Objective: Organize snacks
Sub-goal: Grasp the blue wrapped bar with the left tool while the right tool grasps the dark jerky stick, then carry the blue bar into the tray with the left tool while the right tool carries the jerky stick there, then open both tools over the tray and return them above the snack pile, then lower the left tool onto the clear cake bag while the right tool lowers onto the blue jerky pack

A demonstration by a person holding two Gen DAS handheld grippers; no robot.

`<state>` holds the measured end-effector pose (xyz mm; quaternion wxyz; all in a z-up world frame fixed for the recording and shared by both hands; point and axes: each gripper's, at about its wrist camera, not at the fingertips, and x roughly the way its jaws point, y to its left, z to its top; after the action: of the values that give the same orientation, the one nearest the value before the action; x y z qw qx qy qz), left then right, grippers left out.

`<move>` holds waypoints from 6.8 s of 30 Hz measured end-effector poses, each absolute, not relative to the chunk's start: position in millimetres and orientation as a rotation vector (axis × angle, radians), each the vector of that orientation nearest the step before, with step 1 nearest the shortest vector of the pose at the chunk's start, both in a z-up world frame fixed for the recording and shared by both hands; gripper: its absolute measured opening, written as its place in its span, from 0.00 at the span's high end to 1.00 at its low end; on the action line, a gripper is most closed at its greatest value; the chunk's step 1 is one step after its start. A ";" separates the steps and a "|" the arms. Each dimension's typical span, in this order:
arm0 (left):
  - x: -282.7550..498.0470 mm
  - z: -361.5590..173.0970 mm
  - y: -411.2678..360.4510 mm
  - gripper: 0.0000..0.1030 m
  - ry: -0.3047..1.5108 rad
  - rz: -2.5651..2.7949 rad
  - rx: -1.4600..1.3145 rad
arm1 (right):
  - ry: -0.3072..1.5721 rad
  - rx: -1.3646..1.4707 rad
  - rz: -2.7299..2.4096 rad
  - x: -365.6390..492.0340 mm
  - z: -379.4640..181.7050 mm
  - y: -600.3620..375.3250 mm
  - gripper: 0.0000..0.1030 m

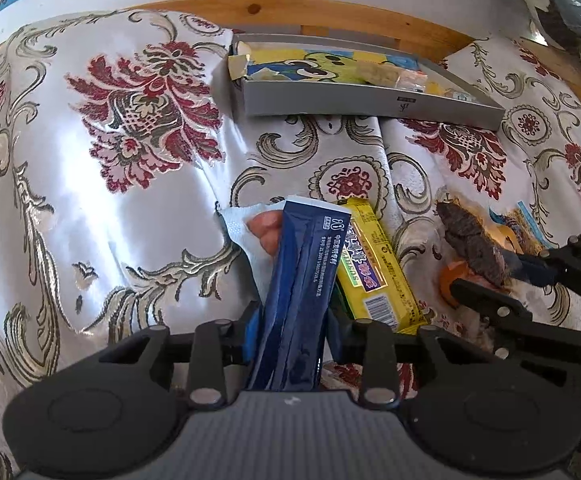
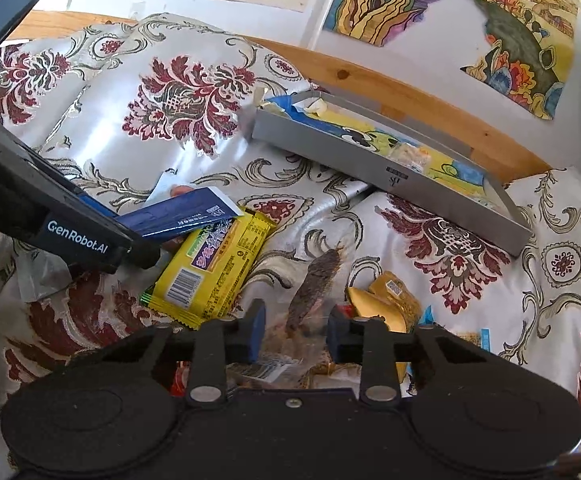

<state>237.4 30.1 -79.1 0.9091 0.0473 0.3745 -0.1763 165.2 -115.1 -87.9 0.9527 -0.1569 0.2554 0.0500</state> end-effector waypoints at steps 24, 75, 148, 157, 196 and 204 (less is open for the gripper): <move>204.7 -47.0 17.4 0.70 0.811 -0.289 -0.028 | 0.373 -0.361 0.131 142.2 -66.8 -110.6 0.85; 414.3 40.7 -137.4 0.70 0.630 -0.072 -0.102 | 0.158 0.030 0.031 325.2 -9.8 -278.6 0.84; 201.7 29.6 -45.6 0.00 0.605 0.127 -0.152 | 0.144 0.043 0.016 99.8 37.0 -267.6 0.01; 161.7 1.8 -21.5 0.01 0.641 0.065 -0.136 | 0.273 0.015 0.041 76.6 18.0 -249.3 0.01; 146.3 -57.0 -74.1 0.00 0.570 -0.314 0.289 | 0.804 0.184 0.038 144.7 -45.5 -274.3 0.01; 163.1 -73.7 -91.2 0.00 0.597 -0.450 0.305 | 0.842 0.211 0.099 187.0 -54.6 -295.0 0.01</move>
<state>163.1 -91.2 -73.7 0.9196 0.1485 0.2902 -0.2191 187.0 -295.0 -54.6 0.9061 0.1021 0.4078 0.0477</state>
